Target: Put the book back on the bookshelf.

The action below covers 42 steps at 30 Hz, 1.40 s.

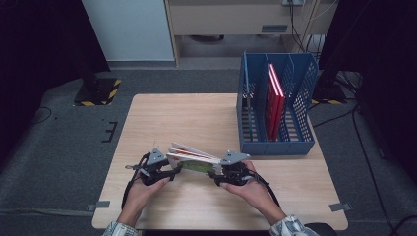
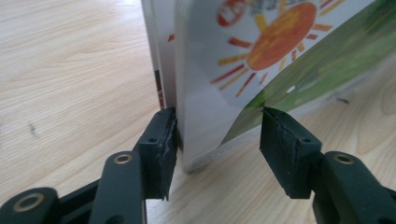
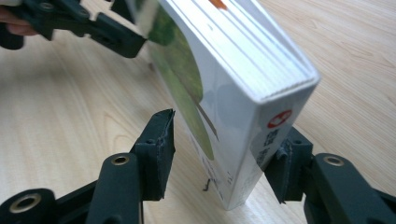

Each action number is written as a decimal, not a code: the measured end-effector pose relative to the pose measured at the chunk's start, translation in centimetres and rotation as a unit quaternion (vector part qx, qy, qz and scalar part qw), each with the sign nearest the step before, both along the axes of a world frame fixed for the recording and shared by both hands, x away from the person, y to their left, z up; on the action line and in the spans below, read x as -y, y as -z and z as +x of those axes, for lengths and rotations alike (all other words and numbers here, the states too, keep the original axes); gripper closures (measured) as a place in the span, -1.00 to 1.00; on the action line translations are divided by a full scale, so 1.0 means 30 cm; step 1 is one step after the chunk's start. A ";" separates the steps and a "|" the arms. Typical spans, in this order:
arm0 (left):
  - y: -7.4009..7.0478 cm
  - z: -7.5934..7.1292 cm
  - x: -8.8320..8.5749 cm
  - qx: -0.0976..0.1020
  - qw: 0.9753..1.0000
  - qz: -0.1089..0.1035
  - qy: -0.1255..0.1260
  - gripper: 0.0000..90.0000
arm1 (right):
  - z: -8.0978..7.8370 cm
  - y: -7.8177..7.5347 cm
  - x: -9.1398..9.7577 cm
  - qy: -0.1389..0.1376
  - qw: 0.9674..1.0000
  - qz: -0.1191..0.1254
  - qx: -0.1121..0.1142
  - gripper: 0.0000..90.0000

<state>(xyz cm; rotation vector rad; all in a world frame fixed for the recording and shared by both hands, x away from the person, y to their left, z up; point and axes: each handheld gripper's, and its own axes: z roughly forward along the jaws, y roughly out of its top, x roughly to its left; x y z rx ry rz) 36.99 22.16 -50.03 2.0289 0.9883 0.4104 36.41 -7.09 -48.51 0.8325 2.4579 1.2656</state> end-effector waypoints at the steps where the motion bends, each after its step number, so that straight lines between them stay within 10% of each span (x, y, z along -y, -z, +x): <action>1: -0.001 0.001 -0.004 0.000 1.000 -0.004 -0.004 0.01 | -0.004 -0.003 -0.003 -0.004 1.000 0.001 -0.001 0.09; 23: -0.005 0.006 -0.031 0.002 1.000 -0.004 -0.024 -0.08 | 0.053 -0.092 -0.077 -0.063 0.998 0.003 -0.001 0.12; 42: 0.003 0.017 -0.036 -0.011 0.998 0.009 -0.060 -0.78 | 0.092 -0.059 -0.111 -0.071 0.997 0.010 -0.010 0.28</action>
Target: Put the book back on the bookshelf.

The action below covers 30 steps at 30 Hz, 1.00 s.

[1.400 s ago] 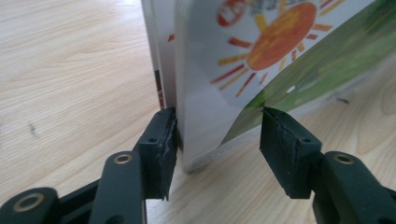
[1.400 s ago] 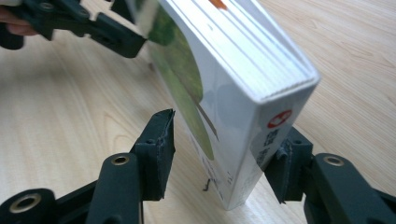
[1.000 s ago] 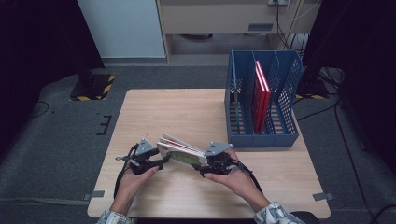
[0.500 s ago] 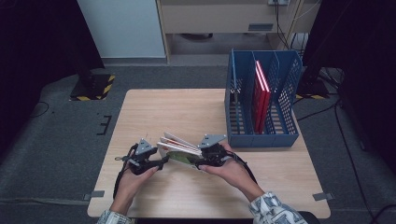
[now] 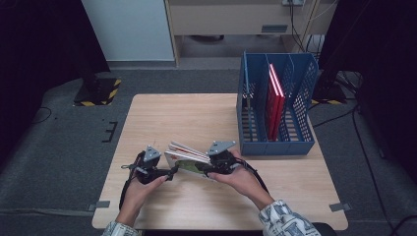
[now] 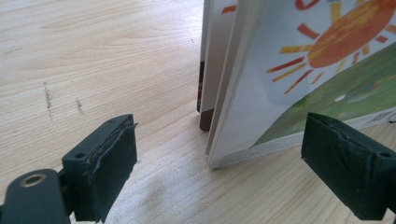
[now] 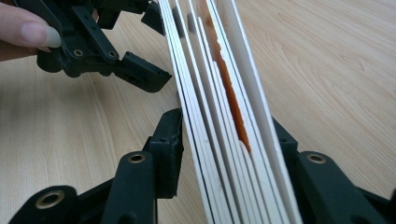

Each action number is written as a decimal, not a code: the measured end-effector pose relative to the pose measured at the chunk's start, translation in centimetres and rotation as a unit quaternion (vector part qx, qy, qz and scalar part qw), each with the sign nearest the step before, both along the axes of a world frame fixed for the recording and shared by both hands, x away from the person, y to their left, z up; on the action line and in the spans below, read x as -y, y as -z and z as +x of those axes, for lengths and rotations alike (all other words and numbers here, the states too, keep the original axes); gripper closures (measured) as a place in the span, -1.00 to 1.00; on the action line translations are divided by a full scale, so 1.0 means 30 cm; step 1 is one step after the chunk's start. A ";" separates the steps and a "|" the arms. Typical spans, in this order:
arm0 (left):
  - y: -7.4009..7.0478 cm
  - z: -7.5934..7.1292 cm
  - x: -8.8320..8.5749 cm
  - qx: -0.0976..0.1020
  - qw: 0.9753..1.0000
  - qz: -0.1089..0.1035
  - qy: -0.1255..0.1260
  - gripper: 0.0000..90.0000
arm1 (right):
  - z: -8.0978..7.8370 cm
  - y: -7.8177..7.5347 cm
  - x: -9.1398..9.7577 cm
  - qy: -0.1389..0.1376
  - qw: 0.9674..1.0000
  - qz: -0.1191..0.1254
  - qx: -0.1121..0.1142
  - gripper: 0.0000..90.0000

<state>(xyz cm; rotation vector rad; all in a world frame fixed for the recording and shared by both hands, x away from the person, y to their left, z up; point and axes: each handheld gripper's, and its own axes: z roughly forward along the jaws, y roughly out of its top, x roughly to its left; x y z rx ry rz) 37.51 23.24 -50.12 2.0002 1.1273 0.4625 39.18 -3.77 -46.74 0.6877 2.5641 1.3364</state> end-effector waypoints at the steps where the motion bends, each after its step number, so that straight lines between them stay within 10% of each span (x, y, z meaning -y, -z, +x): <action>1: 0.000 0.000 -0.001 0.000 1.000 0.000 0.000 -0.77 | 0.001 0.001 -0.001 0.000 1.000 0.000 0.000 0.29; 30: 0.003 0.003 -0.005 -0.004 1.000 0.000 -0.007 -0.77 | 0.003 0.023 0.010 0.002 1.000 0.012 -0.002 0.46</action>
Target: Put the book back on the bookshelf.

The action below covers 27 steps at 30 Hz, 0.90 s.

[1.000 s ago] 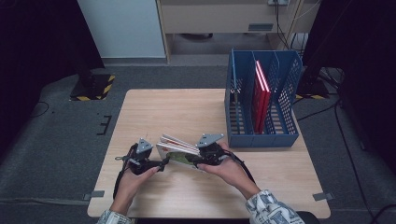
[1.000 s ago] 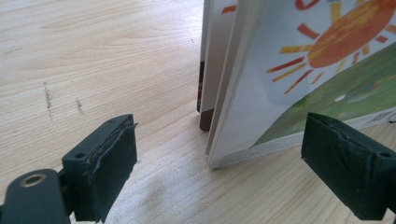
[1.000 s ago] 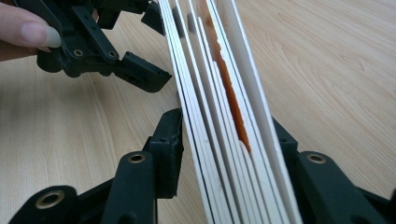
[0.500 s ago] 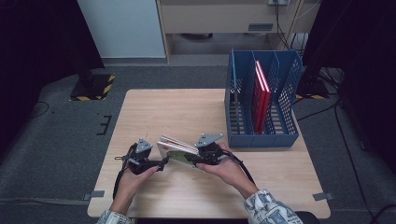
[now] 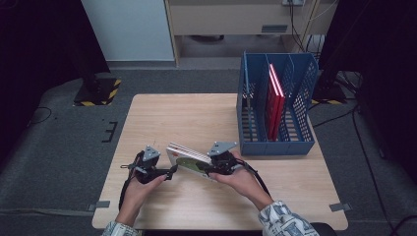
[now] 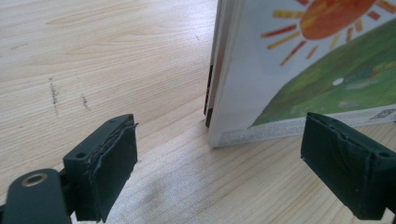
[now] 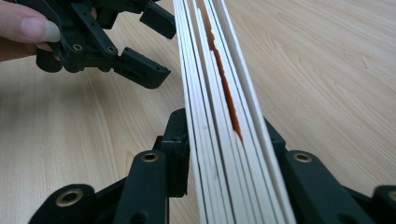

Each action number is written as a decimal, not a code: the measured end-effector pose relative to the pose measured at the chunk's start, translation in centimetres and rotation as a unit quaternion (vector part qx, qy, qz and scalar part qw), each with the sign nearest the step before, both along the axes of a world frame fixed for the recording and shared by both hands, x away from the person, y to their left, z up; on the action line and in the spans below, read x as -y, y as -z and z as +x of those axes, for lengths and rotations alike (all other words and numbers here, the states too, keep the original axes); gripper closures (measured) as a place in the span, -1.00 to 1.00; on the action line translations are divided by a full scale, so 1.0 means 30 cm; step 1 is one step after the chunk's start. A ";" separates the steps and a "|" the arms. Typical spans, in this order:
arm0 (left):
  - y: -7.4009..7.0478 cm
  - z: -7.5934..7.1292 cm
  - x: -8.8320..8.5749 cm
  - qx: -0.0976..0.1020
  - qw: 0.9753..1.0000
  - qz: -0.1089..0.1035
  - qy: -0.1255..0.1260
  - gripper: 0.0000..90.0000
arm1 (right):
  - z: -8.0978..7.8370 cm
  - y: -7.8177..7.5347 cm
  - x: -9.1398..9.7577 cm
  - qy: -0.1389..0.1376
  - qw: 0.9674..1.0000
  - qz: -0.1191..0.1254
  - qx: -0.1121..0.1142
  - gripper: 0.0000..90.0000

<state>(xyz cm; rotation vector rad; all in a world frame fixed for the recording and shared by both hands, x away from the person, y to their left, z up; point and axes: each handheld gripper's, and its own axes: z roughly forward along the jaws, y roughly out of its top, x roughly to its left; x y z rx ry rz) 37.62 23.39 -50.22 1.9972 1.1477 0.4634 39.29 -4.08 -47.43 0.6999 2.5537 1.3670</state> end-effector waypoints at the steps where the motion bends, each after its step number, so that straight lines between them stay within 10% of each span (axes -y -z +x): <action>1: 0.000 0.000 0.001 0.000 1.000 0.000 0.000 -0.77 | 0.000 0.001 0.001 0.000 1.000 -0.001 0.000 0.48; 27: 0.003 0.003 -0.008 -0.001 1.000 0.006 -0.006 -0.76 | 0.008 -0.017 0.017 0.021 1.000 0.001 0.013 0.68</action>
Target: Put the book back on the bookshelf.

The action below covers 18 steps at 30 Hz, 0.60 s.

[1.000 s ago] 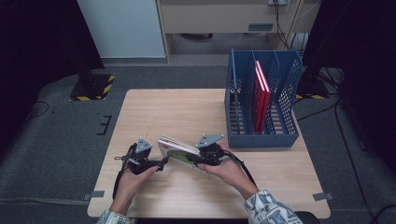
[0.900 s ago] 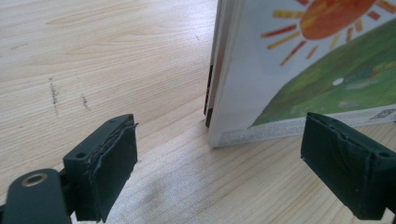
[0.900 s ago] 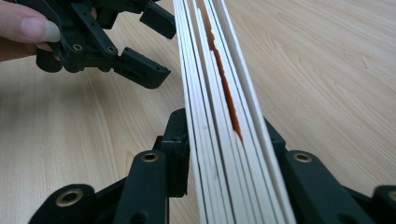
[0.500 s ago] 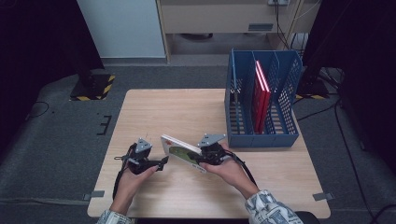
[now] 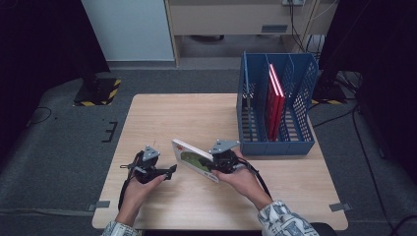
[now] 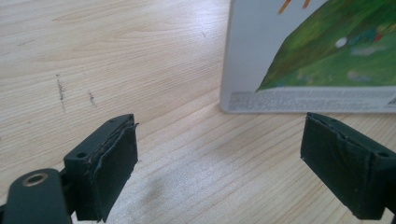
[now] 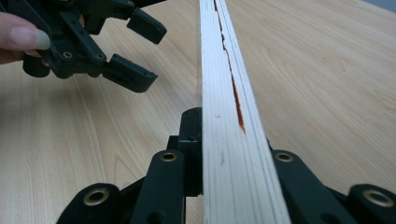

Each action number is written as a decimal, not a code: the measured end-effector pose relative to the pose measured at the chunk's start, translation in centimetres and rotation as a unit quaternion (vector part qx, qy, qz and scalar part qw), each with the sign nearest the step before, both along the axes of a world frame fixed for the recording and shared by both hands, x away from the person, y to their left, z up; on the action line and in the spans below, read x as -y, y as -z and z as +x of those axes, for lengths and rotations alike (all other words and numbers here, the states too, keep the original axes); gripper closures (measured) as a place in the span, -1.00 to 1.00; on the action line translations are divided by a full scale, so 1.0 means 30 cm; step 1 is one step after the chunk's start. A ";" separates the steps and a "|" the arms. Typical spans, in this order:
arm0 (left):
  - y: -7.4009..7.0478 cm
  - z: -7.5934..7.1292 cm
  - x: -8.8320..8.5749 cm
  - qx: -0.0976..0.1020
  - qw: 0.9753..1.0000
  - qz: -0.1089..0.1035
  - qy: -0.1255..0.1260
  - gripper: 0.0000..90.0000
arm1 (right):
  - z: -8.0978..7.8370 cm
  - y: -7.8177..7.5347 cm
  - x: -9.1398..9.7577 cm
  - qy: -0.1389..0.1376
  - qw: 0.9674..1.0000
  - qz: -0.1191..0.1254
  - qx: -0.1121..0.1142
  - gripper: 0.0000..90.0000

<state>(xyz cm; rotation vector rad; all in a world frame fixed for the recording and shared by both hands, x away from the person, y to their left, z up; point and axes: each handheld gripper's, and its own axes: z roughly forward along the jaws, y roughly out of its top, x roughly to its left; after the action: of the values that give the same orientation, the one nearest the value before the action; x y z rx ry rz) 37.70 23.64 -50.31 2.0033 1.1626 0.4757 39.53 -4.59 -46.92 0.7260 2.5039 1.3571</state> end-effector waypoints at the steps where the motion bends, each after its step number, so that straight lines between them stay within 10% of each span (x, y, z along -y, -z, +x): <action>1: 0.000 0.000 0.000 0.000 1.000 0.001 0.000 -0.76 | 0.001 -0.003 0.006 0.002 1.000 0.000 0.001 0.68; 18: 0.012 0.009 -0.013 -0.004 0.999 0.034 -0.009 -0.79 | -0.025 -0.081 0.146 0.035 0.999 0.016 0.014 0.68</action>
<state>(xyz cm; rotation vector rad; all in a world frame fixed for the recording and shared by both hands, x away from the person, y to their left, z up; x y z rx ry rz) 37.98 24.02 -50.68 2.0555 1.1842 0.5225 38.79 -8.97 -44.48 0.7890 2.4175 1.3767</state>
